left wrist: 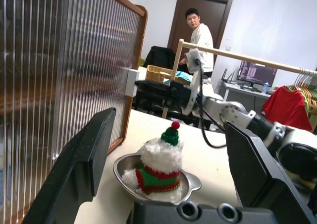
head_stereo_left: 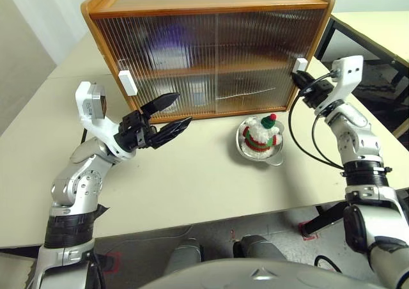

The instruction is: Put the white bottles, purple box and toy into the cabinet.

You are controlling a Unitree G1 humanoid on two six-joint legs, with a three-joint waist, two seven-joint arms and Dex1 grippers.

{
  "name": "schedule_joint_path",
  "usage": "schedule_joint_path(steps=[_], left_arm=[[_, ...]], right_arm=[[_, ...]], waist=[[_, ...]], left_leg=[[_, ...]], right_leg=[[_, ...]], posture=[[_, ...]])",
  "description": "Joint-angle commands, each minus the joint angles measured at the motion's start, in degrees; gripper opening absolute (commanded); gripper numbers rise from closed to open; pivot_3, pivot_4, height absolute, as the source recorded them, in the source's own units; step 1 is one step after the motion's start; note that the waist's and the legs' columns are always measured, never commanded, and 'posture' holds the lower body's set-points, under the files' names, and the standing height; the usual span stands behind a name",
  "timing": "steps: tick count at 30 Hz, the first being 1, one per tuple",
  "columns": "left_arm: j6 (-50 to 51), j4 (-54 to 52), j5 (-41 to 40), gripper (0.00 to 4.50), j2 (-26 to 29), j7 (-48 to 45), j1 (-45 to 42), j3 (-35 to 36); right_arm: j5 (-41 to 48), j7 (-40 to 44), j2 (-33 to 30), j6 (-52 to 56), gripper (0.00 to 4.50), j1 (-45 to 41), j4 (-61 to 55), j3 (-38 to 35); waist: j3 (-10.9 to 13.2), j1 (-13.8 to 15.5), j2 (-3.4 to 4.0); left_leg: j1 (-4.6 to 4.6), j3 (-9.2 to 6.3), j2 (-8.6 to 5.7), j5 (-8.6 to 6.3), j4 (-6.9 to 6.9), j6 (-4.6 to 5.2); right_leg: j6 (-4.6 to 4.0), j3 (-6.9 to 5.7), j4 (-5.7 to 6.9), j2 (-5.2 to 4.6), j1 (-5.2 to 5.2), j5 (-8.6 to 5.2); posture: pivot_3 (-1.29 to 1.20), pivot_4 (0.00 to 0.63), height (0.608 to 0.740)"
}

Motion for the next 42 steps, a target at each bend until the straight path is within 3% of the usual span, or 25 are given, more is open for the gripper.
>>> schedule_joint_path(steps=[1,11,18,42], left_arm=[[0.5,-1.1,-0.6,4.5,0.0,0.4,0.5,0.9],[0.3,-1.1,-0.5,4.5,-0.4,0.9,0.4,1.4],[0.1,-1.1,-0.4,4.5,-0.4,1.1,0.3,1.6],[0.0,-3.1,-0.5,4.5,-1.3,3.2,1.6,2.0]], right_arm=[[-2.3,-1.3,-0.7,-3.6,0.04,-2.2,4.3,-1.0],[-4.3,-2.8,-1.8,-6.3,0.04,-5.1,9.7,-1.4],[-3.6,-1.9,0.0,-3.3,0.04,-5.0,7.6,-0.3],[0.1,4.9,14.8,14.8,0.04,-12.6,0.7,6.6]], waist=[[0.0,0.0,0.0],[0.0,0.1,0.03],[0.0,0.1,0.04],[0.0,0.6,0.11]], left_leg=[[0.0,0.0,0.01,0.0,0.0,0.0],[0.02,0.0,0.05,0.0,-0.04,0.0],[0.02,0.0,0.05,0.0,-0.03,0.0],[-0.01,-0.03,0.07,0.0,-0.11,-0.01]], right_leg=[[0.0,0.0,0.0,0.0,0.0,0.0],[-0.05,0.0,0.0,0.01,0.0,0.0],[-0.06,0.0,0.0,0.01,0.0,0.0],[-0.64,-0.02,0.03,0.09,-0.16,-0.15]], posture=[[-0.06,0.013,0.74],[-0.05,0.011,0.74],[-0.04,0.011,0.74],[0.0,0.013,0.74]])
